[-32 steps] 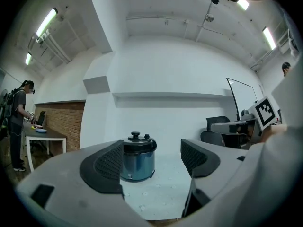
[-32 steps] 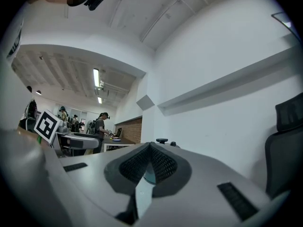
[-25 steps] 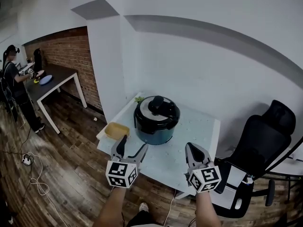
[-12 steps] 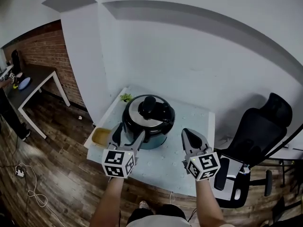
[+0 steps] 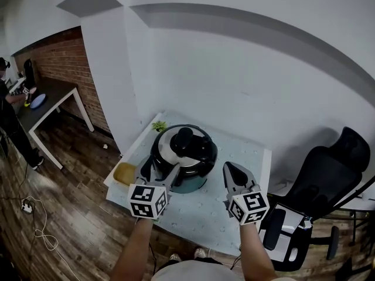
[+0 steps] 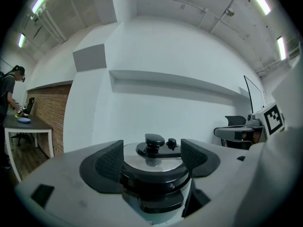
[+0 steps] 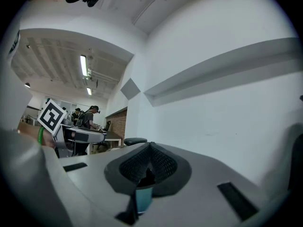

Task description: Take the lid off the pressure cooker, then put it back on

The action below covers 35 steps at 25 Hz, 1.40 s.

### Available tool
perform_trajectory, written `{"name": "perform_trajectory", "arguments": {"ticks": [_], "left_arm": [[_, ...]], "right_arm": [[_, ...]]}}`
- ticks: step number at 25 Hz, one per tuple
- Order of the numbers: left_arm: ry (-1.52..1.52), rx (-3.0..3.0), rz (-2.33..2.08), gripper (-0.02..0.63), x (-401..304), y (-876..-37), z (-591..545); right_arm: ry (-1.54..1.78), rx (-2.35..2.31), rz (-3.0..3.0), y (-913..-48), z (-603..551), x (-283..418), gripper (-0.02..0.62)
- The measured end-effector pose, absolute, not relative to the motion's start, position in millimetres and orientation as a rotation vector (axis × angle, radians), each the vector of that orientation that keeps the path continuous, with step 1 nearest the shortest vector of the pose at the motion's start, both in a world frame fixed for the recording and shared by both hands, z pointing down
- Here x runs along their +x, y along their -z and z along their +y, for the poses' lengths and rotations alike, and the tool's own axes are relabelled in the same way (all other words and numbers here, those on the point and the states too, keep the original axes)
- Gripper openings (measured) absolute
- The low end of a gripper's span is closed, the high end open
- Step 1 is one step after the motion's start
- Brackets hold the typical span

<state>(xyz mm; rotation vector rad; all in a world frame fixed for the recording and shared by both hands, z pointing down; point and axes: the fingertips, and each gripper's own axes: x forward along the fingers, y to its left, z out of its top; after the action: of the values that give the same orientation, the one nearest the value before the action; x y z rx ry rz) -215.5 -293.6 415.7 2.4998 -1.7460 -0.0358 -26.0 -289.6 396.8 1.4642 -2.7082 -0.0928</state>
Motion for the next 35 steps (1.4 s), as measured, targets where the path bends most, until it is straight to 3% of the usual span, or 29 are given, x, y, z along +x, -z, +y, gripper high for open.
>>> {"name": "perform_trajectory", "arguments": {"ticks": [20, 35], "left_arm": [[-0.495, 2.402, -1.587, 0.345, -166, -416, -394], [-0.668, 2.278, -1.574, 0.345, -162, -444, -440]], "right_arm": [[0.028, 1.491, -2.767, -400, -309, 11, 0.0], [-0.001, 1.579, -2.731, -403, -312, 48, 0.0]]}}
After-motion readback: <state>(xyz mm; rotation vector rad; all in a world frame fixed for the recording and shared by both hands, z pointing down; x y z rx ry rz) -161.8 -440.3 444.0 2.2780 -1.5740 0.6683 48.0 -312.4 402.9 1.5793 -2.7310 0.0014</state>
